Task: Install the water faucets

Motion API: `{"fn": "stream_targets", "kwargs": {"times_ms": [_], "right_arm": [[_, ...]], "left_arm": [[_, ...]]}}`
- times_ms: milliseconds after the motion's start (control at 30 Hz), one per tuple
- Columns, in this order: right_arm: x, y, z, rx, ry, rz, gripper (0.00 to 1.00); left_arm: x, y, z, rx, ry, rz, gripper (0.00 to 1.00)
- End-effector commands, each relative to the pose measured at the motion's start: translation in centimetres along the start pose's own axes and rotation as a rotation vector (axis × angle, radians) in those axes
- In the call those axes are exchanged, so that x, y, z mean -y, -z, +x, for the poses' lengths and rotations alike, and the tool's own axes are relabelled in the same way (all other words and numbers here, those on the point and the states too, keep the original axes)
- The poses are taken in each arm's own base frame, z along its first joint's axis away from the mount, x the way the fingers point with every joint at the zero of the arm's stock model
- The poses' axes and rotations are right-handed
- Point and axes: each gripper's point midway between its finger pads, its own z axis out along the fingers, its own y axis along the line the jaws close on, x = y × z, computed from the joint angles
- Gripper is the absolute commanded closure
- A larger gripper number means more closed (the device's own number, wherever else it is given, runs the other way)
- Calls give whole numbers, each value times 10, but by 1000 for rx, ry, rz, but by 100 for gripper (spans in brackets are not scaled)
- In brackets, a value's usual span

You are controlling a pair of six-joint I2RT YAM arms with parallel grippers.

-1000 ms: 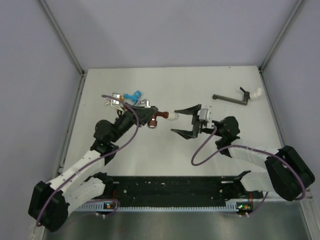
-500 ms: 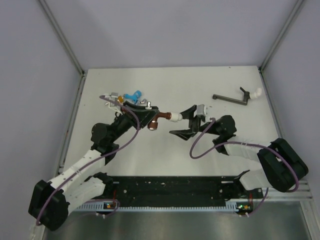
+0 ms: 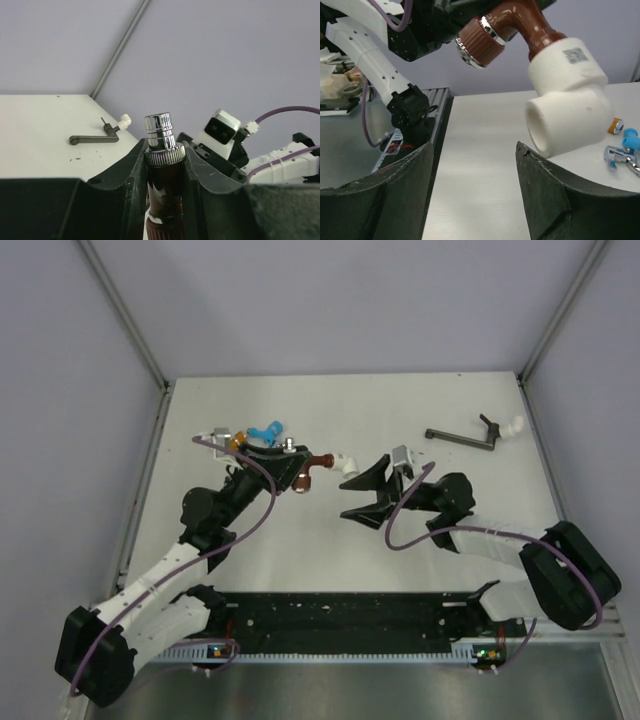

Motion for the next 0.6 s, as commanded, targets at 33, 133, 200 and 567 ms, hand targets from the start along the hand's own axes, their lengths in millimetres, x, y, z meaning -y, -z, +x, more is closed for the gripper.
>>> {"fn": "stream_targets", "kwargs": {"times_ms": [33,133,200,567], "right_arm": [[-44,0,-78,254,316,-116,33],[-26,3,-83,240,391,3,28],[-10,5,-80,192,419,93,26],[4,13,-69,45,564,158,17]], "left_arm": [[-12,1,-3,20,-66,-49,100],[-8,2,3,-23,-79,-28,100],[-2,4,5,-49,-91,-9,100],[-3,3,-2,-34,-27,-60,100]]}}
